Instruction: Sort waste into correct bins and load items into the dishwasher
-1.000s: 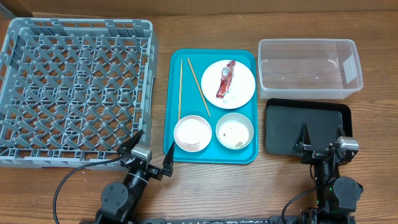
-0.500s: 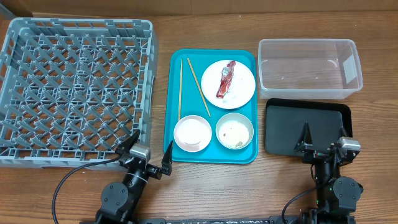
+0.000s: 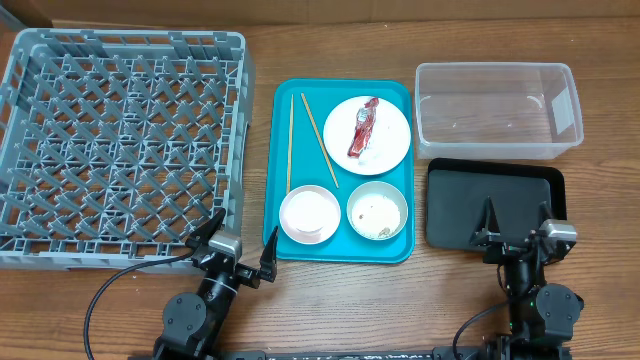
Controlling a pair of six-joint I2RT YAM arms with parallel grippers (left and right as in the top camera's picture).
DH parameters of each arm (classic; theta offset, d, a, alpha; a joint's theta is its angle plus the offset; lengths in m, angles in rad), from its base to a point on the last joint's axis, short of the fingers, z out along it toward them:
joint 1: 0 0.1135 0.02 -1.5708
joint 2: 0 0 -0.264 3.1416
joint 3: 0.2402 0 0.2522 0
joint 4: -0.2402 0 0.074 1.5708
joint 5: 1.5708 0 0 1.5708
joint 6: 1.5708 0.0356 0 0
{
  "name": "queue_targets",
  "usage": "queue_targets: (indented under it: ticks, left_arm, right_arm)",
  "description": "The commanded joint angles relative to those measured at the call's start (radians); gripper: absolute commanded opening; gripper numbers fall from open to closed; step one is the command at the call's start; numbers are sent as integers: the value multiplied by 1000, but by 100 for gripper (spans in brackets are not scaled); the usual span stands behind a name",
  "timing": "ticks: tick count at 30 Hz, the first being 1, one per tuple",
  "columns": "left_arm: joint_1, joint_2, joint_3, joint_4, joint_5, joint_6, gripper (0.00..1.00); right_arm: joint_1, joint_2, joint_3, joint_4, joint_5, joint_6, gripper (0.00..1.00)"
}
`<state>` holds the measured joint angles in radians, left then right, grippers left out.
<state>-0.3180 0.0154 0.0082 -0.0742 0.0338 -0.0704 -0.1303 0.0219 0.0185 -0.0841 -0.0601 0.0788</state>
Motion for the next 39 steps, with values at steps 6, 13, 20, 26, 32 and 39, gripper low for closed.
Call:
queue_targets:
  ticks: [6, 13, 20, 26, 32, 39]
  left_arm:
    - [10, -3, -3, 22, 29, -23, 100]
    - [11, -2, 68, 84, 33, -30, 100]
    - [11, 132, 330, -72, 34, -18, 100]
    - [11, 484, 701, -290, 72, -18, 100]
    - [11, 903, 1175, -702, 181, -19, 100]
    - [11, 1234, 1574, -1045, 98, -29, 100]
  right_arm:
    - [4, 2, -10, 16, -124, 266, 100]
    - [4, 2, 39, 19, -312, 266, 100]
    - [4, 69, 276, -124, -346, 228, 100]
    - [4, 336, 629, -430, -346, 228, 100]
    - [4, 677, 1062, -817, -384, 229, 100]
    - [4, 907, 1297, -913, -490, 274, 100]
